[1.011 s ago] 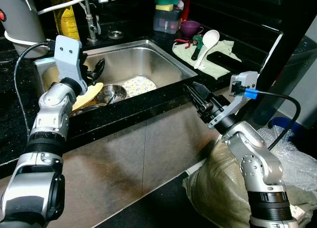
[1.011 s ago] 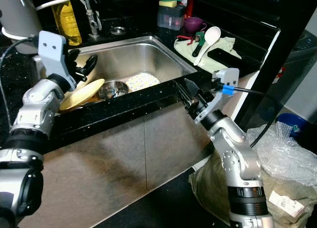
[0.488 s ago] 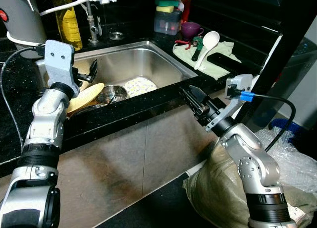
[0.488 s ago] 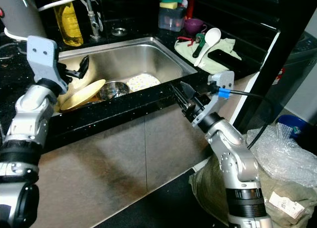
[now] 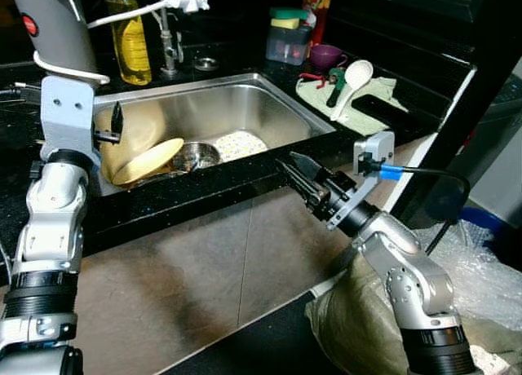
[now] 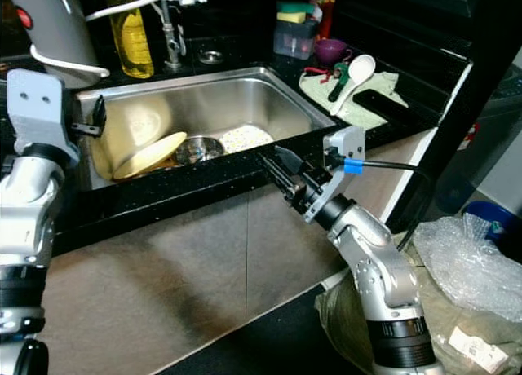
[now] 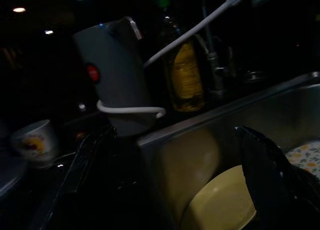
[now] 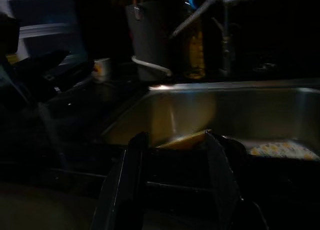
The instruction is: Kitchen organization
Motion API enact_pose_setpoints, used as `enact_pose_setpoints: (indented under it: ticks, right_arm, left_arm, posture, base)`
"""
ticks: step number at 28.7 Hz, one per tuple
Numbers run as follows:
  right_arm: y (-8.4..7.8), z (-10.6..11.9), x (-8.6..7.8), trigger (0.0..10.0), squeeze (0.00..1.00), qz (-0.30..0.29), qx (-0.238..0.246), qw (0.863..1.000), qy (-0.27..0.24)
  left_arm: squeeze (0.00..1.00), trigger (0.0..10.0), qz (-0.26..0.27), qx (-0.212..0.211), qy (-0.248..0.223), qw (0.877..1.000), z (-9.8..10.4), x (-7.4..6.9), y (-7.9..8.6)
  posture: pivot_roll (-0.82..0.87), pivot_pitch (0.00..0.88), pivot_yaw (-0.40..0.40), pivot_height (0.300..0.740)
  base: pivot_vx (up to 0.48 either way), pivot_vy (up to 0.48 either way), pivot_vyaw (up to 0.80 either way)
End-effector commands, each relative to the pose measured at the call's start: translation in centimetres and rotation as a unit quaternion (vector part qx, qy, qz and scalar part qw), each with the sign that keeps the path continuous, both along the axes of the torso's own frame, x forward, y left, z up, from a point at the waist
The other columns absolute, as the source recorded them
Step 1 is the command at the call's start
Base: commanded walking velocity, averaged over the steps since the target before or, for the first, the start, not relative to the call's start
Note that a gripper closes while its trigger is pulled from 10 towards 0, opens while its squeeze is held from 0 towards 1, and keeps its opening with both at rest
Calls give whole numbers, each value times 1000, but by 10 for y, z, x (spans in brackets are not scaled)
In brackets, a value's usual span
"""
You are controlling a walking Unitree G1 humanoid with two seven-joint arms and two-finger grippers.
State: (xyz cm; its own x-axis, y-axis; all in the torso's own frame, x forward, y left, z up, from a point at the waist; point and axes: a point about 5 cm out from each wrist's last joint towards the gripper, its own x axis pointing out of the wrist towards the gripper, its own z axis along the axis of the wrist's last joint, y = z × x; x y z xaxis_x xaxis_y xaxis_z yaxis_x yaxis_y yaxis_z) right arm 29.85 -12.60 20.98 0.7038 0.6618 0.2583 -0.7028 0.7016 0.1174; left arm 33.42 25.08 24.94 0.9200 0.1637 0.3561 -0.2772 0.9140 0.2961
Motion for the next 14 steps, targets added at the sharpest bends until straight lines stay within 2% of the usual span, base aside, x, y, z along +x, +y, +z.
enact_pose_setpoints:
  ticks: [1, 4, 14]
  right_arm:
    - [4, 3, -4, 10000, 0, 17, -4, 1000, -14]
    - [6, 3, -7, 10000, 0, 28, -5, 999, -17]
    - [6, -2, -7, 10000, 0, 31, -10, 999, -12]
  left_arm:
    - [0, 10000, 10, 0, 7, 1000, -4, -4, -1]
    - [0, 10000, 12, -8, 15, 1000, -8, -10, -6]
    - [0, 10000, 15, -15, 20, 1000, -10, -15, -10]
  posture:
    - [-26, 0, -71, 740]
    - [-27, 0, -69, 740]
    - [-17, 0, -67, 740]
  base:
    - [0, 0, 712]
    - [0, 0, 719]
    - [0, 0, 715]
